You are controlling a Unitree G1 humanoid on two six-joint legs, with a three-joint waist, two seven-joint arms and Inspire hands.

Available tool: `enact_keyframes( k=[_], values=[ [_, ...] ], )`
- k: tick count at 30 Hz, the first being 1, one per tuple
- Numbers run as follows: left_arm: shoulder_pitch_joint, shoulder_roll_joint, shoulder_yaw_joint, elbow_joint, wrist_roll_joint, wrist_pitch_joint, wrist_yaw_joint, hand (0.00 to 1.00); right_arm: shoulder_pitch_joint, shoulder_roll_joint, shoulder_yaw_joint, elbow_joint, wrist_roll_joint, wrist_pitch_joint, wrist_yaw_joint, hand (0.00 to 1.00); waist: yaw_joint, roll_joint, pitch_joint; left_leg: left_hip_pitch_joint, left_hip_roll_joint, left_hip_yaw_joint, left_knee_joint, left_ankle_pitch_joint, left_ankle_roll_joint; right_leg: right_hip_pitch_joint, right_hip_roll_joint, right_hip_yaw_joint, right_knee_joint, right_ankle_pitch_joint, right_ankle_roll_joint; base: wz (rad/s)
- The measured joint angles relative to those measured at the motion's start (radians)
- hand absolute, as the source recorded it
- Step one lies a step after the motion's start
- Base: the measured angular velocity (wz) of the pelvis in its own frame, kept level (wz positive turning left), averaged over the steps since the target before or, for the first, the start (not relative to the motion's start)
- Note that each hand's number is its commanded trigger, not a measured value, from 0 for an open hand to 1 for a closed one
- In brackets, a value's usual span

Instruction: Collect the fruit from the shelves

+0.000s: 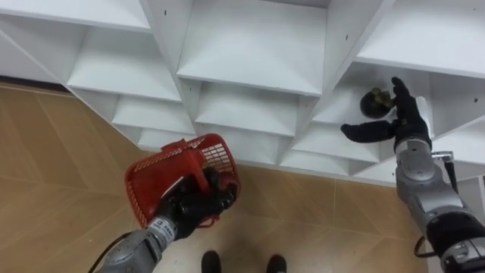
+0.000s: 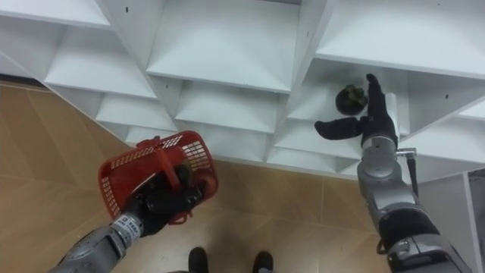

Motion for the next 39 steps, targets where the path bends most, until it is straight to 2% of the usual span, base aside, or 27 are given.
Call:
enact_keyframes(
  k=[5, 28, 34, 39],
  values=[
    [-0.008, 0.008, -0.002, 0.0, 0.0, 0.0, 0.02, 1.0, -0.002, 0.0, 0.0, 0.009, 0.003, 0.0, 0.024, 0.0, 0.0, -0.007, 0.0039, -0.002, 0.0, 0.0, 0.007, 0.001, 0.001, 0.0, -0.002, -0.001, 0.004, -0.001, 0.0, 0.0],
    [-0.027, 0.019, -0.025, -0.001, -0.037, 0.0, 0.022, 1.0, -0.027, -0.005, 0.035, 0.033, 0.038, 0.001, 0.045, 0.0, 0.005, -0.007, 0.0039, -0.01, 0.003, -0.002, 0.021, 0.0, 0.001, -0.008, -0.003, -0.003, 0.018, -0.004, -0.003, 0.0],
    [-0.03, 0.015, -0.023, 0.003, -0.036, 0.004, 0.031, 1.0, -0.031, -0.005, 0.021, 0.036, 0.039, 0.001, 0.047, 0.0, 0.005, -0.001, 0.0036, -0.018, 0.003, -0.01, 0.026, 0.0, 0.001, -0.008, -0.002, -0.012, 0.017, -0.003, -0.004, 0.03],
    [-0.046, 0.007, -0.022, 0.002, -0.035, 0.034, 0.04, 1.0, -0.037, -0.006, -0.008, 0.033, 0.041, 0.0, 0.044, 0.0, 0.005, 0.019, 0.0022, -0.03, 0.003, -0.024, 0.032, 0.0, 0.001, -0.014, -0.003, -0.024, 0.019, -0.001, -0.006, 0.07]
  ],
)
